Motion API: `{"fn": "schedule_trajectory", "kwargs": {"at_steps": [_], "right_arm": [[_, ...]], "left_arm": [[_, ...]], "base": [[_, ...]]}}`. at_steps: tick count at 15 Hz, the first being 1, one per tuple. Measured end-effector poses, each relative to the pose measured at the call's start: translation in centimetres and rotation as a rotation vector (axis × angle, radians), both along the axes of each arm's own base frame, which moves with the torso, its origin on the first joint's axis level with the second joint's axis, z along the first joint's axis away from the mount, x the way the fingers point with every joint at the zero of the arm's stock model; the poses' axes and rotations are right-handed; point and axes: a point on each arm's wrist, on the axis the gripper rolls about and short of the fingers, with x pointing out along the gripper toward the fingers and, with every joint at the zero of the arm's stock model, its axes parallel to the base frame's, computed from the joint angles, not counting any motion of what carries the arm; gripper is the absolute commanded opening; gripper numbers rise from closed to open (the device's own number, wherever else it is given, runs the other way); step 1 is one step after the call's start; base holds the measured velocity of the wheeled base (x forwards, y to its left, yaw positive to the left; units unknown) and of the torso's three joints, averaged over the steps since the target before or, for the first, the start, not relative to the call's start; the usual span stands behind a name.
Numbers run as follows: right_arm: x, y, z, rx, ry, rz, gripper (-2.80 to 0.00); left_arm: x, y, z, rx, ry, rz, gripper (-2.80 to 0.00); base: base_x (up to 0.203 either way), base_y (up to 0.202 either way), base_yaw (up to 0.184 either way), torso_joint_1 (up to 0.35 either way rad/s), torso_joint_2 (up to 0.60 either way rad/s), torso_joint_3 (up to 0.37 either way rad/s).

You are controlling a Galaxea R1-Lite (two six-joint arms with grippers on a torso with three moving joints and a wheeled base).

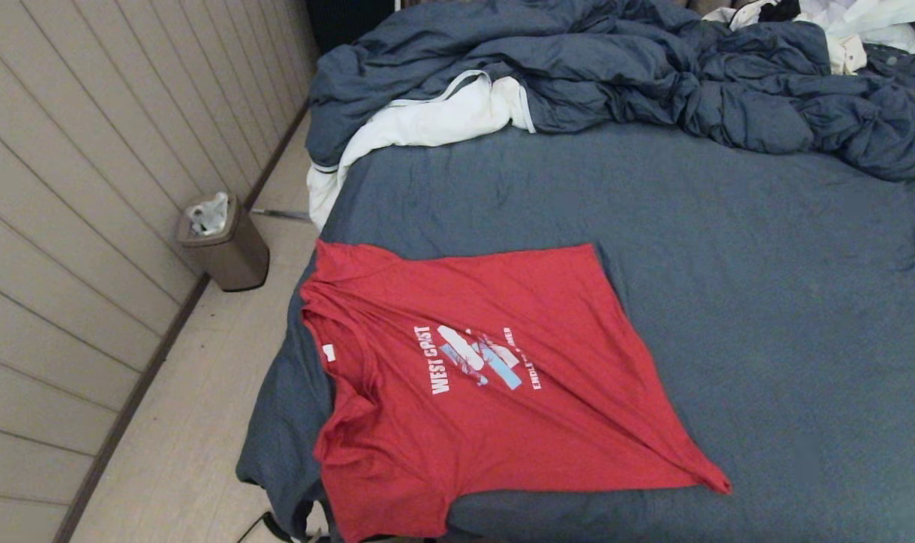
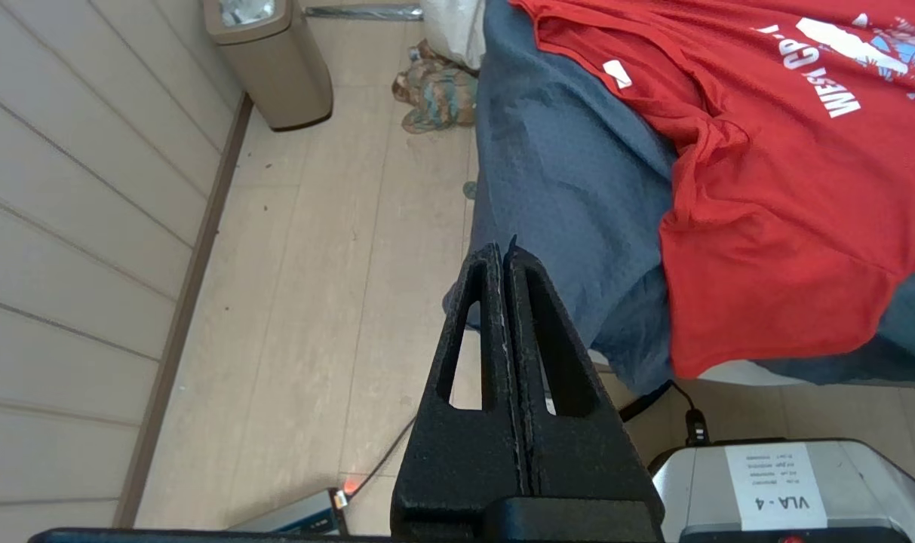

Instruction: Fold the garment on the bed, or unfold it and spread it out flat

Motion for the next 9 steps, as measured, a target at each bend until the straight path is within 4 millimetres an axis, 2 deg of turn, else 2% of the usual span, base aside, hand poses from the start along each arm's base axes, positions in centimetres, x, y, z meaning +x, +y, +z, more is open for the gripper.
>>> {"fn": "schedule_trajectory", "kwargs": {"at_steps": [2, 5, 9], "right_arm": [[0.0, 0.0, 0.0, 0.053, 0.013, -0.065, -2.8], [-0.3, 0.0, -0.3, -0.017, 0.002, -0.182, -2.8], [-1.6, 0.0, -0.7, 0.0, -0.147, -0.19, -2.8]], "left_arm": [[0.0, 0.0, 0.0, -0.003, 0.002, 0.001, -2.8], [0.0, 0.0, 0.0, -0.009, 0.003, 0.002, -2.8], [0.0, 0.1, 0.0, -0.076, -0.007, 0.032, -2.8]], "base": [[0.0, 0.0, 0.0, 0.0, 0.0, 0.0], [0.0, 0.0, 0.0, 0.0, 0.0, 0.0], [0.0, 0.0, 0.0, 0.0, 0.0, 0.0]]}}
